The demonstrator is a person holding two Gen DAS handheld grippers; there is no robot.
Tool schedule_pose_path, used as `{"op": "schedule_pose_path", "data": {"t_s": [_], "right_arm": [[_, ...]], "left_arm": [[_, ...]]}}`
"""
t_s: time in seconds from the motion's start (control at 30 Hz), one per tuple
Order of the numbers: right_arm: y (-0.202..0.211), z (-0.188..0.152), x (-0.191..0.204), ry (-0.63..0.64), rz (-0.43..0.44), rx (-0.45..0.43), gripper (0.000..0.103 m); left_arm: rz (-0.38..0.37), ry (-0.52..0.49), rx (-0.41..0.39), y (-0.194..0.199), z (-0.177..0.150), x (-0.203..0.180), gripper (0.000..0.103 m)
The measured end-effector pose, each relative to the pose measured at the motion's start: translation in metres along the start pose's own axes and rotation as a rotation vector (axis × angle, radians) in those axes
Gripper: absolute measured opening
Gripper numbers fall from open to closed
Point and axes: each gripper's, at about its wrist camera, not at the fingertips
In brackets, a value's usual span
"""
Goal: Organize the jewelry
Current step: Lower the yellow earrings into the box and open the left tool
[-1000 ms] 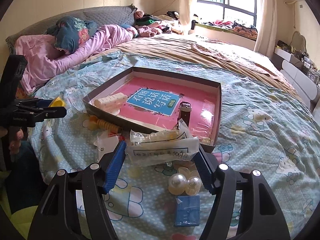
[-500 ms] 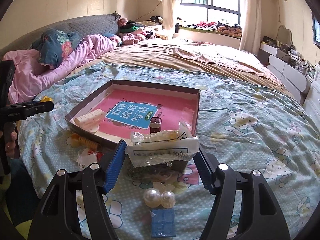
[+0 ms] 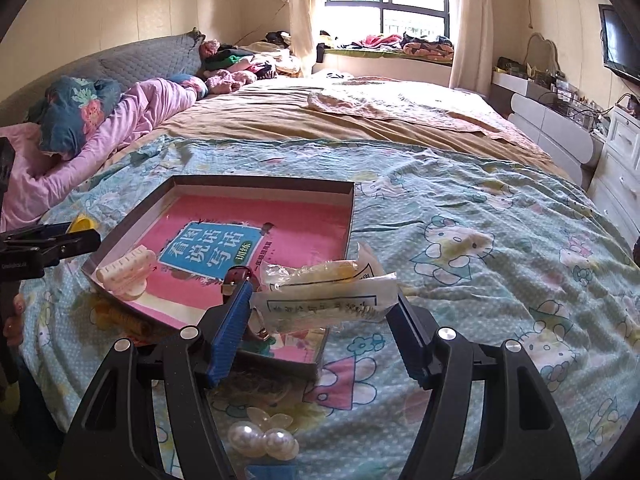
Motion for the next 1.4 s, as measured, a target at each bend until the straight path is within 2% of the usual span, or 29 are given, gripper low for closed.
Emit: {"op": "schedule_pose_path", "data": {"t_s": [0.17,0.47,0.7,0.97,1.13,1.27,1.4], "right_arm": [[-0.019,0.004,0.001,0.011,0.000,0.026,0.065],[-0.039,0.007,0.015,0.027,0.077,0.054,0.066],[-0.055,0.008,0.028,0.029,0.130,0.087,0.067],[-0.061,0.007,0.031,0.035,0.141,0.114,0.069],[-0.060,0.007,0.029,0.035,0.130,0.113,0.073],[-0.053,0.009,0.027,0.035,0.111,0.094,0.083],[-0.044,0.012,0.026,0.052,0.084,0.063,0.087]], "left_arm": [[-0.009,-0.037,0.049,-0.023,0.000,-0.014,0.077],[0.013,-0.079,0.120,-0.052,-0.005,-0.022,0.077],[0.045,-0.088,0.117,-0.053,-0.006,-0.020,0.079],[0.056,-0.079,0.113,-0.053,-0.005,-0.017,0.081],[0.051,-0.074,0.103,-0.049,-0.004,-0.017,0.081],[0.045,-0.070,0.091,-0.043,-0.003,-0.018,0.081],[0.039,-0.064,0.078,-0.035,-0.002,-0.019,0.082]]}}
Point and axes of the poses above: each gripper's, at about its wrist camera, not at the fingertips, and y roughly against the way its jaws point, x to its left, z to its top, and after that the axes turned 10 degrees about -z, right-handed
